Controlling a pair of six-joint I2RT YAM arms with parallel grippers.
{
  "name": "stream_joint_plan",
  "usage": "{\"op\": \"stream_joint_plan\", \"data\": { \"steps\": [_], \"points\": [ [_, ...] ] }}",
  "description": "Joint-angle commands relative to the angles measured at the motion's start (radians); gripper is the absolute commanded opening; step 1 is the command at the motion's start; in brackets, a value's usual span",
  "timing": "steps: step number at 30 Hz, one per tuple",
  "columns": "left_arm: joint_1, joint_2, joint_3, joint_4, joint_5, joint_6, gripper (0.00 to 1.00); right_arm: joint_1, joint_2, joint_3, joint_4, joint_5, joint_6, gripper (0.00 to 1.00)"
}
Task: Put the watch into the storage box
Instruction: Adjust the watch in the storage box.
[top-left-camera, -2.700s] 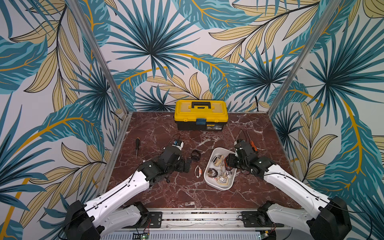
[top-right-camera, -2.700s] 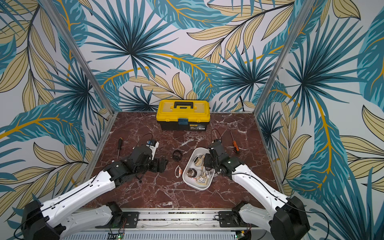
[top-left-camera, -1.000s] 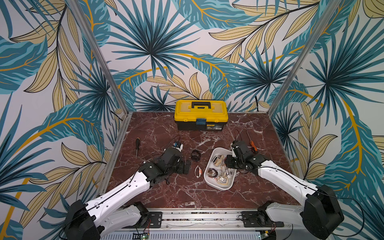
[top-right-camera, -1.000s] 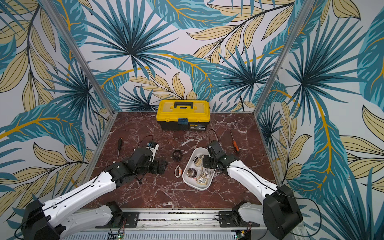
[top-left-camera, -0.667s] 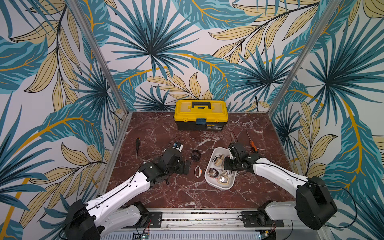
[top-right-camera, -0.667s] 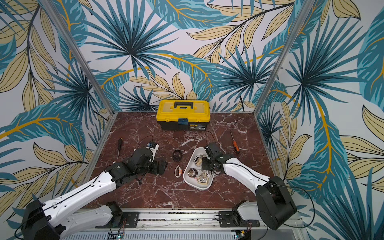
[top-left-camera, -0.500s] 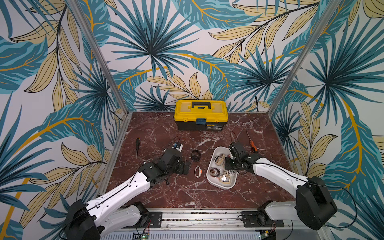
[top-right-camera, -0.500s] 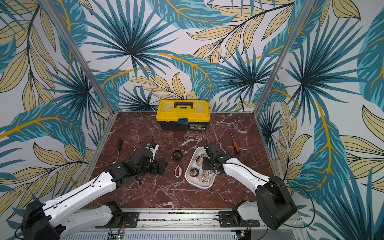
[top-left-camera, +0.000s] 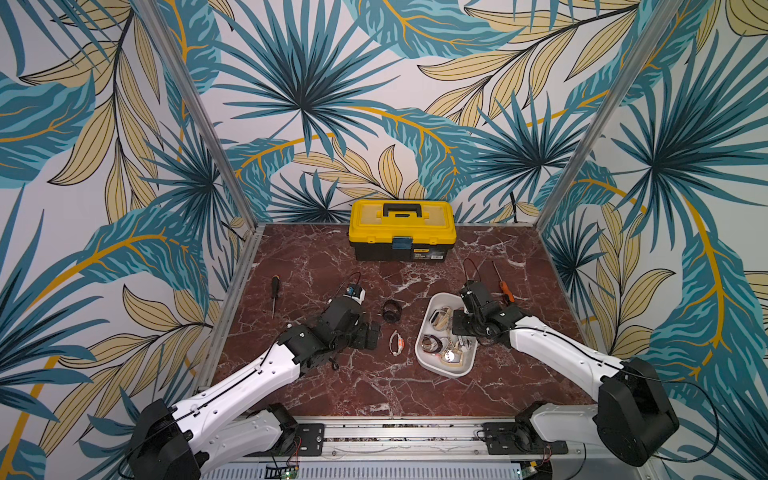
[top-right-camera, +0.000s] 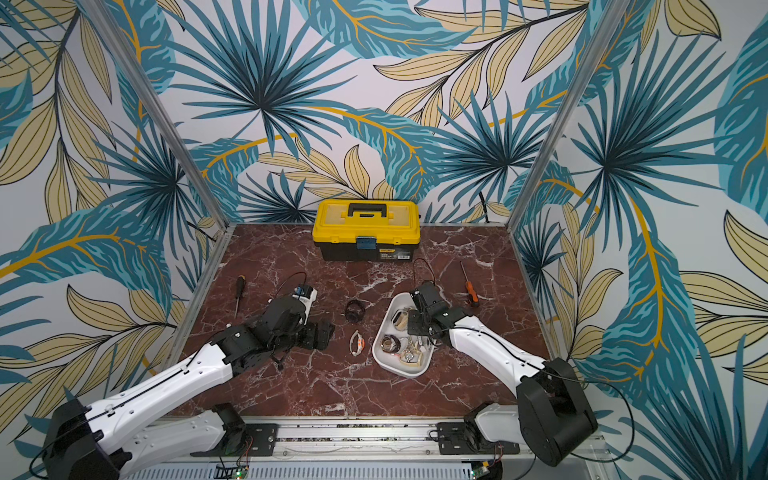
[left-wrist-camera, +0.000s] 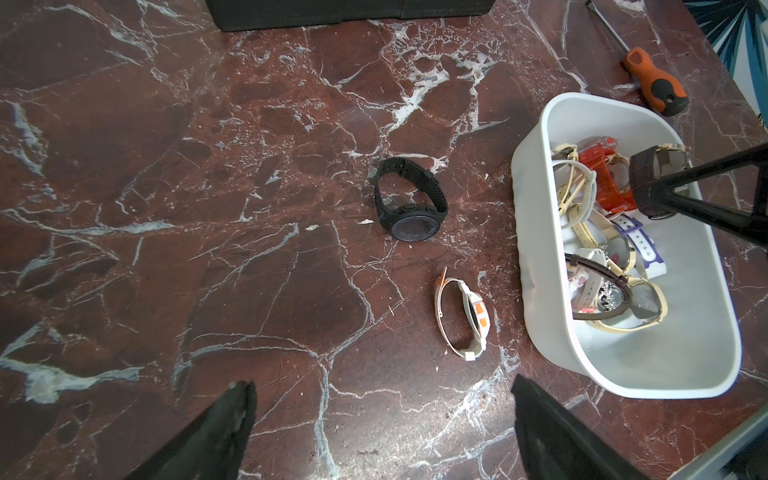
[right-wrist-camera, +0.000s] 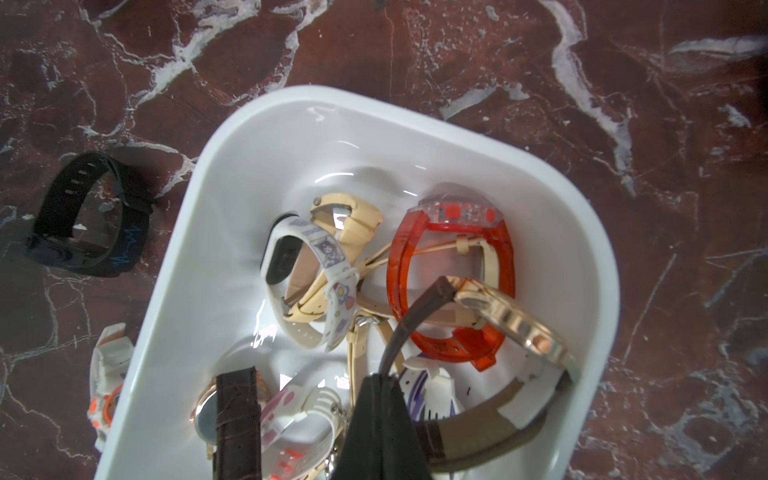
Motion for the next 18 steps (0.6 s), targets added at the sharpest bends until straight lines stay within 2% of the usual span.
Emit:
{"op": "stream_joint_plan", "data": {
  "steps": [1, 11, 13, 16, 18],
  "points": [
    [0.006, -0.006, -0.033, 0.005, -0.004, -0.001, 1.00, -0.012, 0.024, 0.015, -0.016, 0.036, -0.017, 0.00],
    [0.005, -0.003, -0.050, 0.025, -0.007, -0.003, 1.00, -0.043, 0.110, 0.016, 0.032, -0.003, -0.018, 0.00],
    [0.005, -0.003, -0.053, 0.022, -0.003, -0.003, 1.00, -0.043, 0.104, 0.013, 0.036, -0.012, -0.012, 0.07],
    [0.004, -0.003, -0.056, 0.020, -0.003, -0.003, 1.00, -0.044, 0.070, 0.009, 0.036, -0.020, -0.005, 0.24],
    [0.005, -0.003, -0.058, 0.025, -0.001, -0.005, 1.00, -0.043, 0.037, 0.009, 0.024, -0.023, -0.002, 0.29]
  ]
}}
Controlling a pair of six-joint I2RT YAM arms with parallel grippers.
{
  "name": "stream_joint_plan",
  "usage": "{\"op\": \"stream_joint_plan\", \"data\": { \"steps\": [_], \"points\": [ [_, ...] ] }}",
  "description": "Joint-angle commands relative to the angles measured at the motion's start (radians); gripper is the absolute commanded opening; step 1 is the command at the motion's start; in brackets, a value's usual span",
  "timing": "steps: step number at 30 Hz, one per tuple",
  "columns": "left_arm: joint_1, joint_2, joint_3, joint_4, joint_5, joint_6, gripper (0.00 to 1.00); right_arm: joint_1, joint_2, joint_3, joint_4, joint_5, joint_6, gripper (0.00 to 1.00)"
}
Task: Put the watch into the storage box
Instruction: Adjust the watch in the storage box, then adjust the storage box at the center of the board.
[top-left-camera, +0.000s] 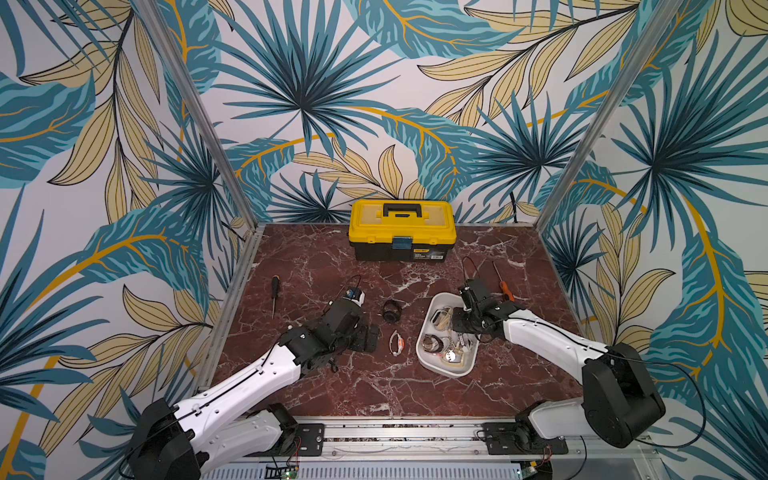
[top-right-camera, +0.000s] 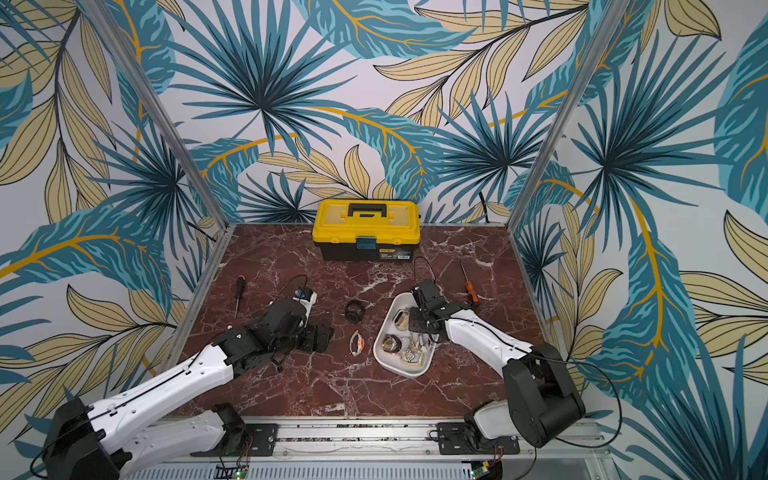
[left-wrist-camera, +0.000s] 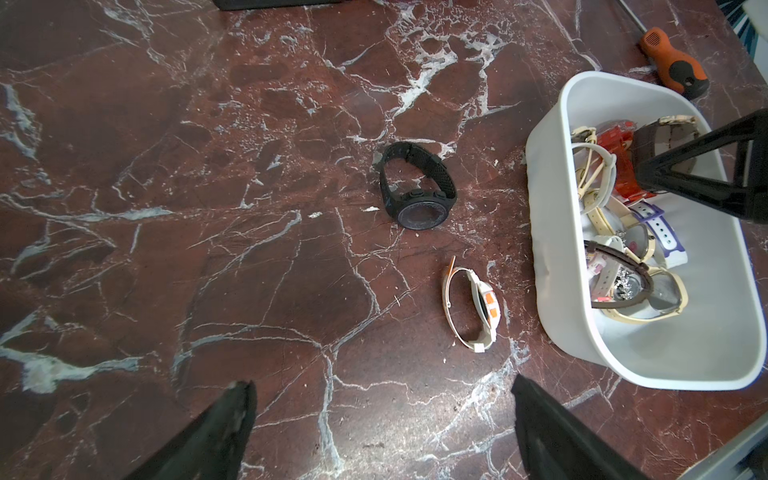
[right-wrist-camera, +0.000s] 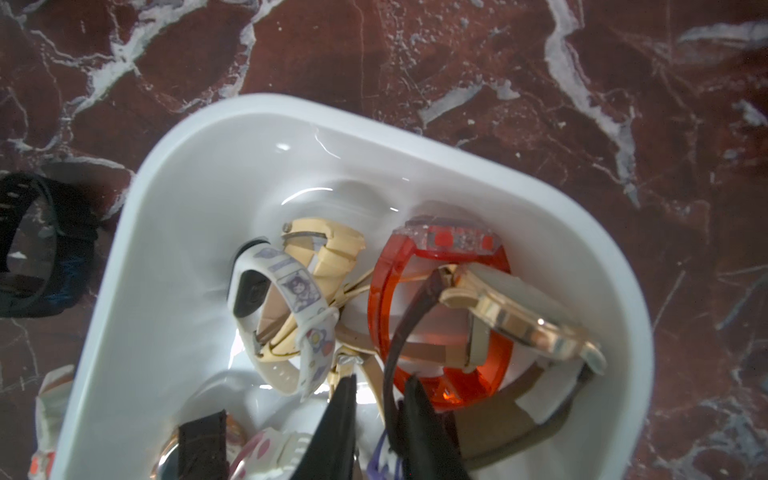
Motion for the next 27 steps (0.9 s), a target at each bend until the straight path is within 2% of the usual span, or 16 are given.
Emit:
{"op": "stream_joint_plan", "data": {
  "steps": [1, 12, 14, 17, 20, 23, 27],
  "points": [
    [0.005, -0.002, -0.034, 0.025, -0.001, -0.006, 1.00, -0.004, -0.061, -0.002, -0.016, -0.010, 0.009, 0.32],
    [0.005, 0.003, -0.040, 0.056, 0.003, -0.016, 1.00, -0.004, -0.270, -0.026, -0.089, -0.026, 0.041, 0.51],
    [0.007, 0.005, -0.043, 0.090, 0.031, -0.010, 1.00, -0.005, -0.344, -0.046, -0.129, 0.034, 0.070, 0.62],
    [0.031, 0.049, -0.021, 0.143, 0.142, 0.012, 1.00, -0.026, -0.439, -0.055, -0.264, 0.164, 0.107, 0.82],
    [0.052, 0.137, 0.045, 0.152, 0.198, 0.023, 1.00, -0.089, -0.506, -0.066, -0.402, 0.248, 0.164, 0.98],
    [0.077, 0.210, 0.101, 0.169, 0.238, 0.026, 1.00, -0.212, -0.555, -0.133, -0.397, 0.172, 0.184, 1.00],
    [0.139, 0.284, 0.147, 0.175, 0.314, -0.004, 1.00, -0.353, -0.449, -0.230, -0.300, 0.040, 0.168, 0.99]
  ]
}}
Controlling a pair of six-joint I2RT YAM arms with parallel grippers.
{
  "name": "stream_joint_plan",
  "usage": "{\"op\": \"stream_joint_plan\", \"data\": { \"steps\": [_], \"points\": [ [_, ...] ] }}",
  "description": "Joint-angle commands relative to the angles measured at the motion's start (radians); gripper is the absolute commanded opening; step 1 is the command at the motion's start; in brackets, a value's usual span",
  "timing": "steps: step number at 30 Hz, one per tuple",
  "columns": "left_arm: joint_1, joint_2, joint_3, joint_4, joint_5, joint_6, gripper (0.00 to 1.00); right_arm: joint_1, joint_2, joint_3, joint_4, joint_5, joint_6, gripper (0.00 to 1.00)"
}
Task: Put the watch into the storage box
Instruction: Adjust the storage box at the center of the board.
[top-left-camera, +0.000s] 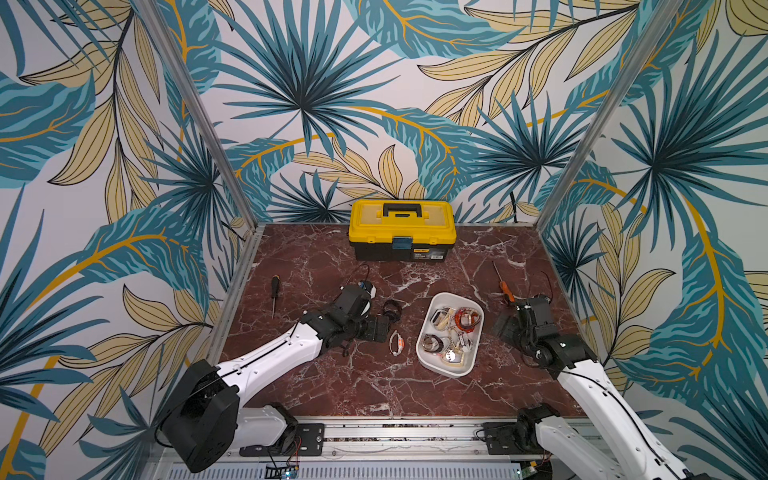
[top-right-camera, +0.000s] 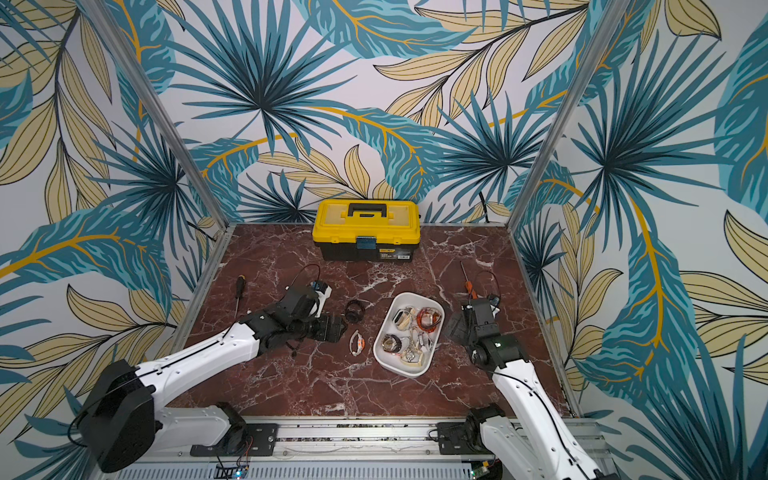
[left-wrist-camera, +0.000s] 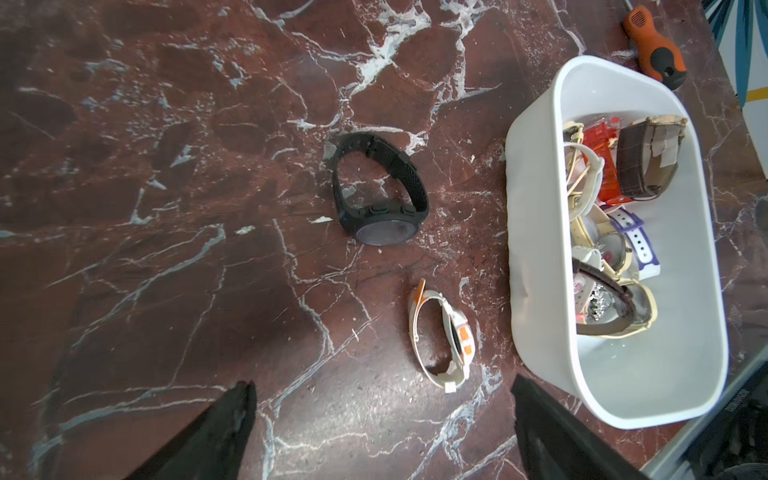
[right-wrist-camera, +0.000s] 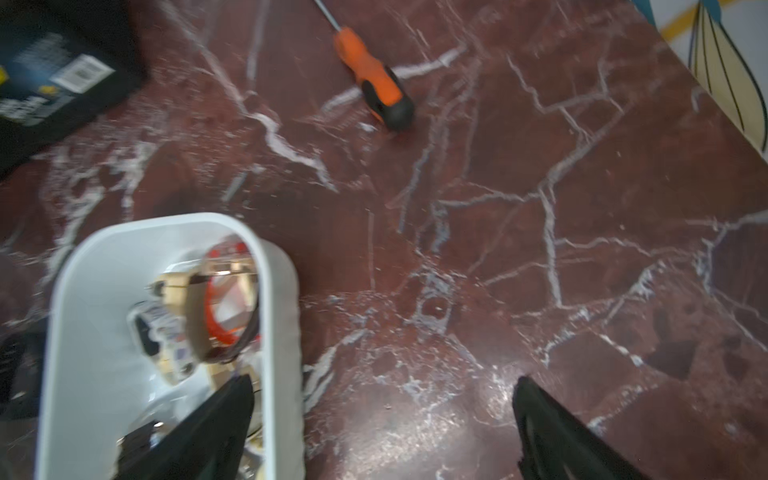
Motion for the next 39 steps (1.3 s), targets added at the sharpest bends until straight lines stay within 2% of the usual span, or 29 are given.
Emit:
{"op": "stream_joint_plan", "data": {
  "steps": [1, 7, 15, 19, 29, 32, 34, 36, 39],
  "points": [
    [0.046, 0.025, 0.074, 0.035, 0.096, -0.013, 1.00, -0.069, 0.104, -0.086, 0.045, -0.106, 0.012, 1.00],
    [0.060, -0.022, 0.076, 0.008, 0.088, 0.001, 1.00, -0.092, 0.265, -0.108, 0.225, -0.210, 0.007, 0.99],
    [0.074, -0.046, 0.063, -0.004, 0.073, 0.010, 1.00, -0.092, 0.452, 0.026, 0.266, -0.261, -0.035, 0.99],
    [0.076, -0.018, 0.059, -0.003, 0.077, 0.012, 1.00, -0.088, 0.523, 0.078, 0.302, -0.314, -0.062, 0.99],
    [0.080, 0.043, 0.059, 0.033, 0.093, -0.008, 1.00, -0.066, 0.670, 0.242, 0.346, -0.351, -0.127, 1.00],
    [0.079, 0.053, 0.062, 0.034, 0.125, -0.016, 1.00, -0.065, 0.668, 0.273, 0.349, -0.374, -0.154, 1.00],
    [0.078, 0.060, 0.057, 0.035, 0.166, -0.031, 1.00, -0.065, 0.625, 0.275, 0.323, -0.331, -0.176, 1.00],
    [0.070, 0.049, 0.035, 0.029, 0.180, -0.047, 1.00, -0.065, 0.527, 0.261, 0.265, -0.254, -0.194, 1.00],
    [0.061, 0.017, -0.030, 0.045, 0.190, -0.071, 1.00, -0.065, 0.343, 0.220, 0.194, -0.234, -0.210, 1.00]
  ]
}}
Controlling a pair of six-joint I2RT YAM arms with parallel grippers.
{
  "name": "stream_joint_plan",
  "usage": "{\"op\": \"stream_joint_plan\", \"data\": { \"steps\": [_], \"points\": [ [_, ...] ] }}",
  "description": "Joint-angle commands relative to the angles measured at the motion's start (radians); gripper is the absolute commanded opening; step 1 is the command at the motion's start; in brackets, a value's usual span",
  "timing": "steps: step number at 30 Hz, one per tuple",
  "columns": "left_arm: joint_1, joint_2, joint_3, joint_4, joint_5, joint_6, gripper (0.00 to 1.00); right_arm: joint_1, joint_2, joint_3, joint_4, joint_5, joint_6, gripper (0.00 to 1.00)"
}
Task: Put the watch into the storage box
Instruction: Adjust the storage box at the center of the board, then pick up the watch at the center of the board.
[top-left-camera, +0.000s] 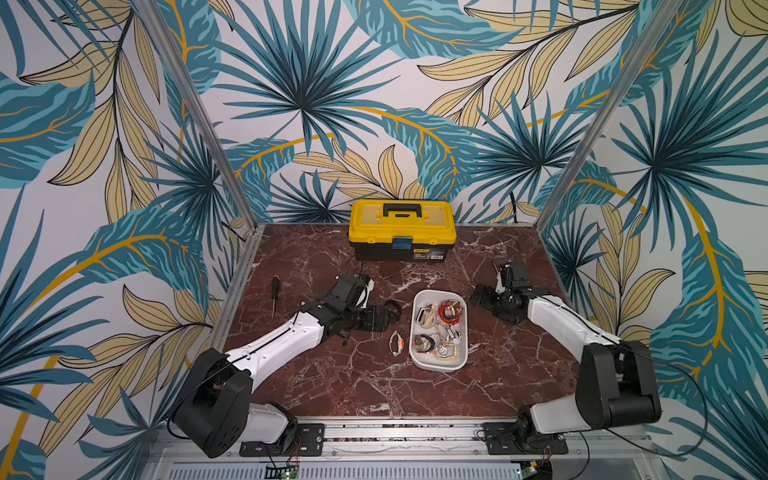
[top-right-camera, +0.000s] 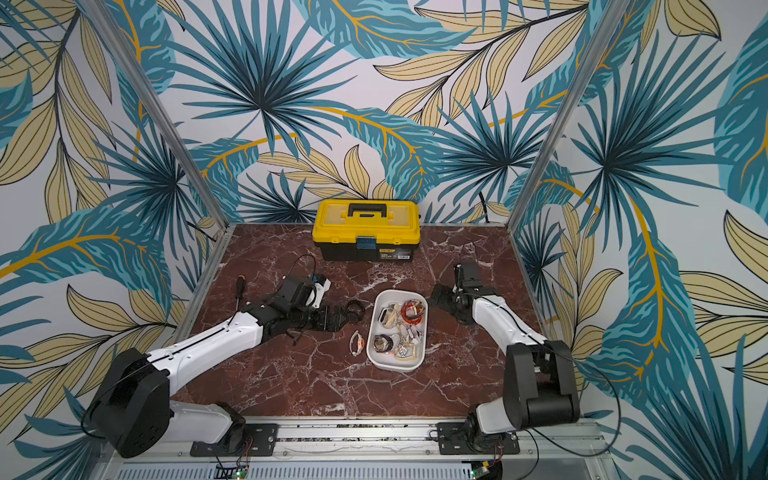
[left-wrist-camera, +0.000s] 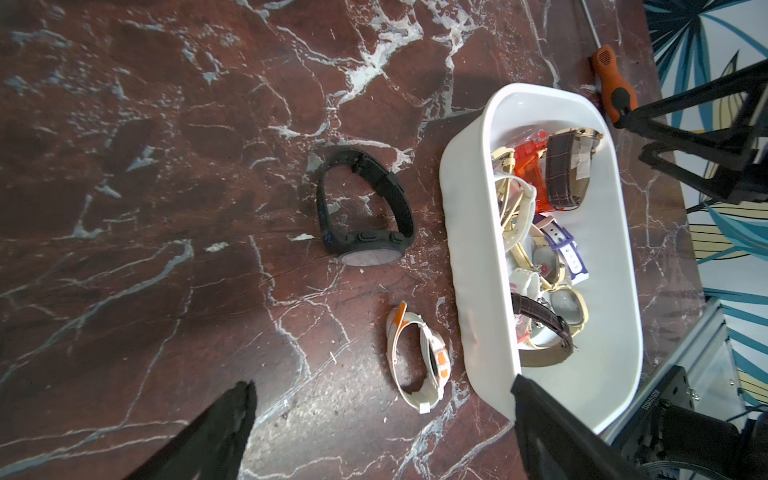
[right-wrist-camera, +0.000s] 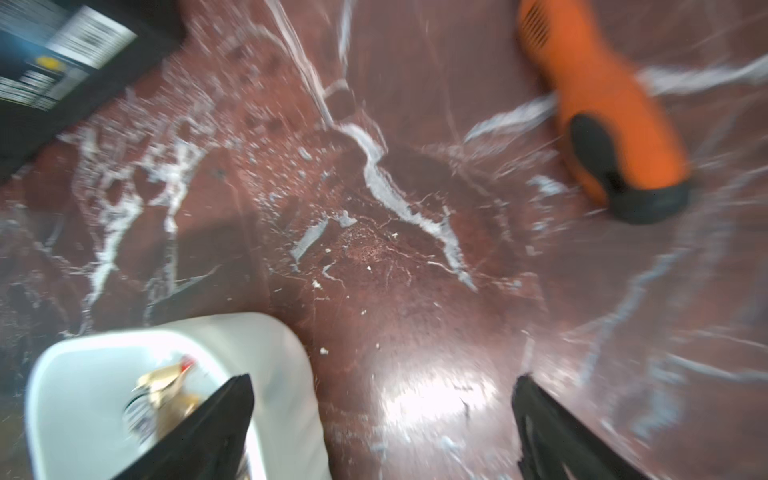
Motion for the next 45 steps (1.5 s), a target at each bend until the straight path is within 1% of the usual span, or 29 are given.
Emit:
{"op": "stream_joint_plan", "data": {
  "steps": [1, 3, 5, 7, 9, 12, 14, 16, 19, 22, 25, 28, 30, 34, 40, 45],
  "points": [
    [-0.010, -0.036, -0.069, 0.026, 0.041, -0.034, 1.00, 0.003, -0.222, -0.041, -0.111, 0.032, -0.043, 1.00],
    [-0.015, -0.033, -0.099, 0.035, 0.051, -0.036, 0.97, 0.005, -0.349, -0.071, -0.149, -0.077, -0.060, 1.00],
    [-0.020, -0.012, -0.110, 0.029, 0.064, -0.030, 0.92, 0.013, -0.457, -0.097, -0.185, -0.182, -0.061, 1.00],
    [-0.025, 0.005, -0.110, 0.023, 0.064, -0.023, 0.88, 0.039, -0.556, -0.128, -0.211, -0.283, -0.063, 1.00],
    [-0.027, 0.021, -0.110, 0.026, 0.063, -0.018, 0.85, 0.093, -0.648, -0.150, -0.246, -0.350, -0.061, 1.00],
    [-0.030, 0.060, -0.095, 0.030, 0.064, -0.011, 0.78, 0.190, -0.756, -0.164, -0.307, -0.365, -0.048, 1.00],
    [-0.033, 0.102, -0.070, 0.014, 0.049, -0.010, 0.70, 0.257, -0.809, -0.168, -0.338, -0.359, -0.024, 1.00],
    [-0.042, 0.136, -0.052, 0.014, 0.046, -0.011, 0.62, 0.300, -0.839, -0.178, -0.345, -0.358, 0.022, 1.00],
    [-0.074, 0.171, -0.022, -0.004, 0.017, -0.013, 0.62, 0.362, -0.849, -0.193, -0.346, -0.358, 0.060, 1.00],
    [-0.097, 0.187, -0.005, 0.001, -0.001, -0.023, 0.62, 0.455, -0.839, -0.202, -0.341, -0.293, 0.070, 1.00],
    [-0.104, 0.201, 0.015, 0.004, -0.021, -0.032, 0.62, 0.557, -0.787, -0.197, -0.333, -0.223, 0.066, 1.00],
    [-0.110, 0.225, 0.043, -0.005, -0.034, -0.033, 0.64, 0.642, -0.740, -0.180, -0.339, -0.121, 0.058, 1.00],
    [-0.109, 0.253, 0.068, -0.043, -0.061, -0.029, 0.63, 0.653, -0.734, -0.175, -0.339, -0.100, 0.054, 1.00],
    [-0.109, 0.277, 0.087, -0.074, -0.094, -0.024, 0.60, 0.655, -0.743, -0.177, -0.318, -0.101, 0.058, 1.00],
    [-0.113, 0.332, 0.148, -0.095, -0.100, -0.004, 0.59, 0.662, -0.707, -0.185, -0.292, -0.115, 0.063, 1.00],
    [-0.128, 0.356, 0.182, -0.099, -0.099, -0.001, 0.59, 0.678, -0.681, -0.182, -0.292, -0.093, 0.052, 1.00]
  ]
}}
